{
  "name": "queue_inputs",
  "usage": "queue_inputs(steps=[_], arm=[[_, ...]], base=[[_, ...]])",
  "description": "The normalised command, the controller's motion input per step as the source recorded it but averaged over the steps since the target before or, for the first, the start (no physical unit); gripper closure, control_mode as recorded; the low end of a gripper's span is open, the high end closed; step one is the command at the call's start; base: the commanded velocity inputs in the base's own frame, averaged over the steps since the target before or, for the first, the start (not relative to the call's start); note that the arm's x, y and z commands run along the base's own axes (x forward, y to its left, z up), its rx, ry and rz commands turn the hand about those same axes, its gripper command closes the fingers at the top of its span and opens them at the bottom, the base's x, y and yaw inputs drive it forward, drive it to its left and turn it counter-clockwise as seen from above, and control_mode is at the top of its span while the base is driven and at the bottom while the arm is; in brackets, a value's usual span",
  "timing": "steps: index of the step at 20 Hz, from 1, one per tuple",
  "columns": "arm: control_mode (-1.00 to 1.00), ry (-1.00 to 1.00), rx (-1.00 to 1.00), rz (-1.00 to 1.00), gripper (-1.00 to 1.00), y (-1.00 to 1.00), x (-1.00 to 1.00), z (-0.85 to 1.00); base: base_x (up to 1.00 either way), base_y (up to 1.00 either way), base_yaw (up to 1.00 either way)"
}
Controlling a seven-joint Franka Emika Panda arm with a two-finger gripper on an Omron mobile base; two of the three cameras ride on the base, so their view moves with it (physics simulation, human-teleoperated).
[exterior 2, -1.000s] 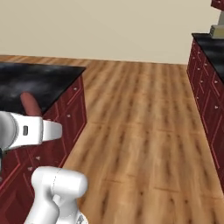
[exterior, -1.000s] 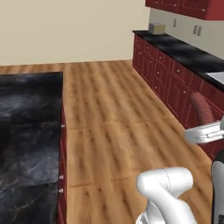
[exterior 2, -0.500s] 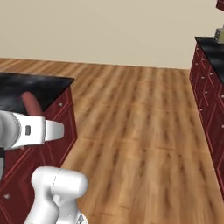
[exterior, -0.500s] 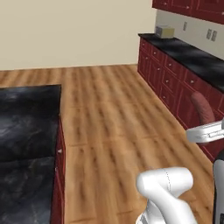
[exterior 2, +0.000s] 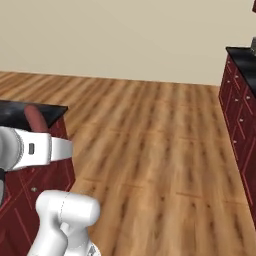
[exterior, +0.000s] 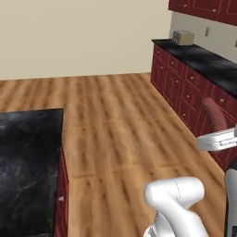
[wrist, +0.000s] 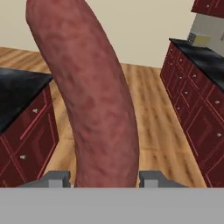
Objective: Retrieve the sausage and cheese from the fridge and place them on the cutting board on the counter.
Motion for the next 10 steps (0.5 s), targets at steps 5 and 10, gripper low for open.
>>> queue_inputs(steps=[5, 10], arm=[[1.0, 0.0, 0.0, 0.0, 1.0, 0.0, 0.0, 0.0], [1.0, 0.0, 0.0, 0.0, 1.0, 0.0, 0.0, 0.0]], base=[[1.0, 0.0, 0.01], [1.0, 0.0, 0.06]])
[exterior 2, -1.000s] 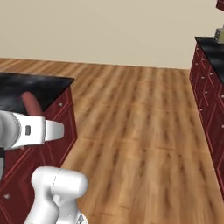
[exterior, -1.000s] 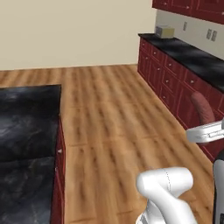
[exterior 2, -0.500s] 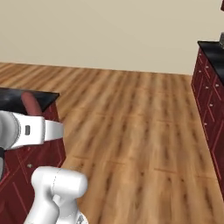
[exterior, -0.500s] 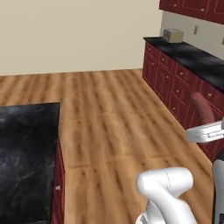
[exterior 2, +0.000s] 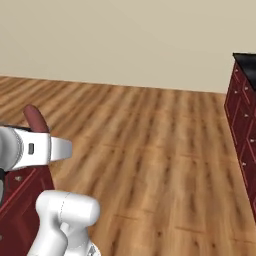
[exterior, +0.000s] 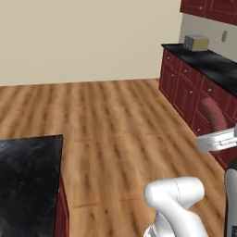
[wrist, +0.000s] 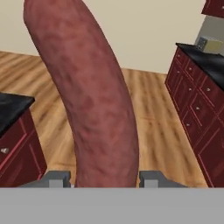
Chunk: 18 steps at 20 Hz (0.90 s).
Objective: Retrieve the sausage and cheese from the fridge and place them on the cutting board on the counter.
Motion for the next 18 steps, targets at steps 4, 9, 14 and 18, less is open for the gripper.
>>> queue_inputs(steps=[4, 9, 14, 18], arm=[[1.0, 0.0, 0.0, 0.0, 1.0, 0.0, 0.0, 0.0], [1.0, 0.0, 0.0, 0.0, 1.0, 0.0, 0.0, 0.0], [1.0, 0.0, 0.0, 0.0, 1.0, 0.0, 0.0, 0.0], [1.0, 0.0, 0.0, 0.0, 1.0, 0.0, 0.0, 0.0]], base=[[1.0, 0.03, 0.12], [1.0, 0.01, 0.27], [1.0, 0.0, 0.53], [1.0, -0.03, 0.74]])
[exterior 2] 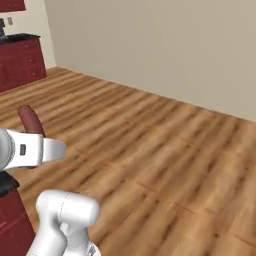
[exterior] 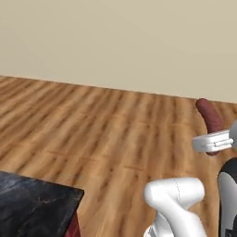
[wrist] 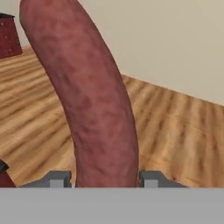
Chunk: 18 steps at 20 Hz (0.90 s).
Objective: Retrieve the sausage and cheese from the fridge and place them on the cutting board on the counter.
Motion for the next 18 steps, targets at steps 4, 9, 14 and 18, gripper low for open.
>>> queue_inputs(steps=[4, 9, 14, 18], arm=[[1.0, 0.0, 0.0, 0.0, 1.0, 0.0, 0.0, 0.0], [1.0, 0.0, 0.0, 0.0, 1.0, 0.0, 0.0, 0.0], [1.0, 0.0, 0.0, 0.0, 1.0, 0.0, 0.0, 0.0], [1.0, 0.0, 0.0, 0.0, 1.0, 0.0, 0.0, 0.0]], base=[[1.0, -0.1, 0.82], [1.0, -0.09, 0.88], [1.0, -0.01, 0.81], [1.0, -0.06, 0.66]])
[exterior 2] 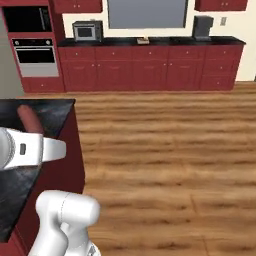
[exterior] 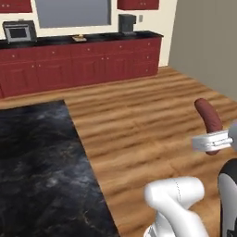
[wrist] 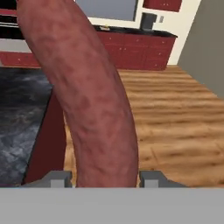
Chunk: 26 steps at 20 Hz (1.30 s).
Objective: Retrieve the sausage and cheese from the fridge and place them on the cutting board on the counter.
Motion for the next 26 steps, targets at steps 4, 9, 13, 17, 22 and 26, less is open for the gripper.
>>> queue_inputs(steps=[4, 9, 13, 17, 22, 26], arm=[[1.0, 0.0, 0.0, 0.0, 1.0, 0.0, 0.0, 0.0], [1.0, 0.0, 0.0, 0.0, 1.0, 0.0, 0.0, 0.0], [1.0, 0.0, 0.0, 0.0, 1.0, 0.0, 0.0, 0.0], [1.0, 0.0, 0.0, 0.0, 1.0, 0.0, 0.0, 0.0], [1.0, 0.0, 0.0, 0.0, 1.0, 0.0, 0.0, 0.0], [1.0, 0.0, 0.0, 0.0, 1.0, 0.0, 0.0, 0.0]], base=[[1.0, -0.37, 0.53], [1.0, -1.0, 0.29], [1.0, -0.94, 0.18], [1.0, -0.72, 0.12], [1.0, -0.55, 0.0], [1.0, -0.32, 0.01]])
